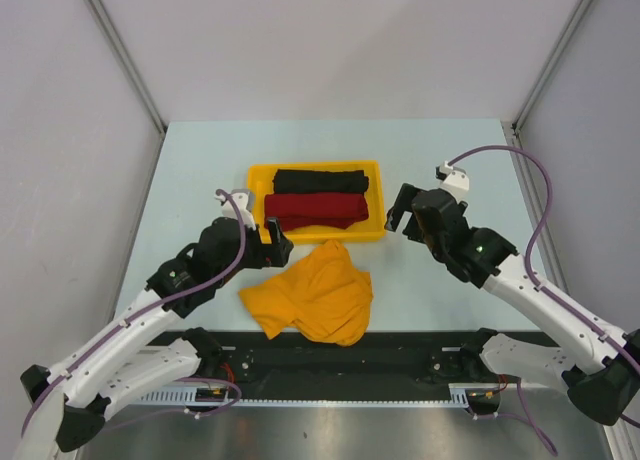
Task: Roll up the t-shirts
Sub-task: Move the bin to the center of the board.
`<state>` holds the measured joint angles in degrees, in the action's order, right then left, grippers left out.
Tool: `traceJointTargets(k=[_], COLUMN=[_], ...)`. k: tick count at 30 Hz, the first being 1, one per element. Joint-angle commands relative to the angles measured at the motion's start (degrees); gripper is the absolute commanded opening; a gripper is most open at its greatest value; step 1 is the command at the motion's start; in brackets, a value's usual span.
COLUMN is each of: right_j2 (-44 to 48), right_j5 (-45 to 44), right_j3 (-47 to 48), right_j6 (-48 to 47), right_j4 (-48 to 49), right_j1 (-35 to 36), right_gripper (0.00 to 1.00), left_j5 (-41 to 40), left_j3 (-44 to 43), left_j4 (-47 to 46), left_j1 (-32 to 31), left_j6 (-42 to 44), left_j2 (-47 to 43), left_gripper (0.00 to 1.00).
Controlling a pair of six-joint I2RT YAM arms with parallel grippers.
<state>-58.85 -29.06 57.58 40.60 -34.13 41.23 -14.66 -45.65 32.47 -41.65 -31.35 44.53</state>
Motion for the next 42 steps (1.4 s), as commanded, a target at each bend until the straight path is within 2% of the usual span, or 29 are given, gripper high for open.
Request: traceJointTargets(k=[1, 11, 18, 22, 27, 32, 42], right_j2=[1.28, 0.84, -2.76, -4.52, -6.45, -8.12, -15.94], right_j5=[-0.03, 2.34, 5.15, 5.50, 6.38, 7.00, 9.46], right_j3=[-0.80, -4.40, -9.85, -11.87, -13.63, -16.00, -16.80], right_j6=[1.32, 4.22, 9.76, 12.22, 16.78, 20.74, 25.75], right_j4=[-0.15, 1.87, 9.59, 12.94, 17.51, 21.03, 27.18], right_j1=[0.16, 0.25, 0.25, -0.10, -0.71, -2.03, -2.74], right_gripper=[1.00, 1.00, 1.00, 1.00, 0.98, 0.94, 0.92], left_j5=[-1.15, -5.04, 0.07, -0.28, 2.16, 1.82, 1.29], left_j3=[-2.34, -5.59, -10.50, -13.58, -17.27, -21.92, -25.37], left_j4=[-0.92, 0.23, -6.44, -8.38, -10.40, -11.03, -10.14], left_j1=[0.08, 1.74, 15.26, 19.05, 24.59, 25.91, 27.50], left_j6=[1.47, 3.05, 8.23, 10.96, 12.10, 15.79, 17.73], left_j2=[-1.29, 2.22, 13.46, 23.20, 32.44, 41.40, 51.17], left_gripper=[1.00, 1.00, 0.99, 0.99, 0.93, 0.91, 0.88])
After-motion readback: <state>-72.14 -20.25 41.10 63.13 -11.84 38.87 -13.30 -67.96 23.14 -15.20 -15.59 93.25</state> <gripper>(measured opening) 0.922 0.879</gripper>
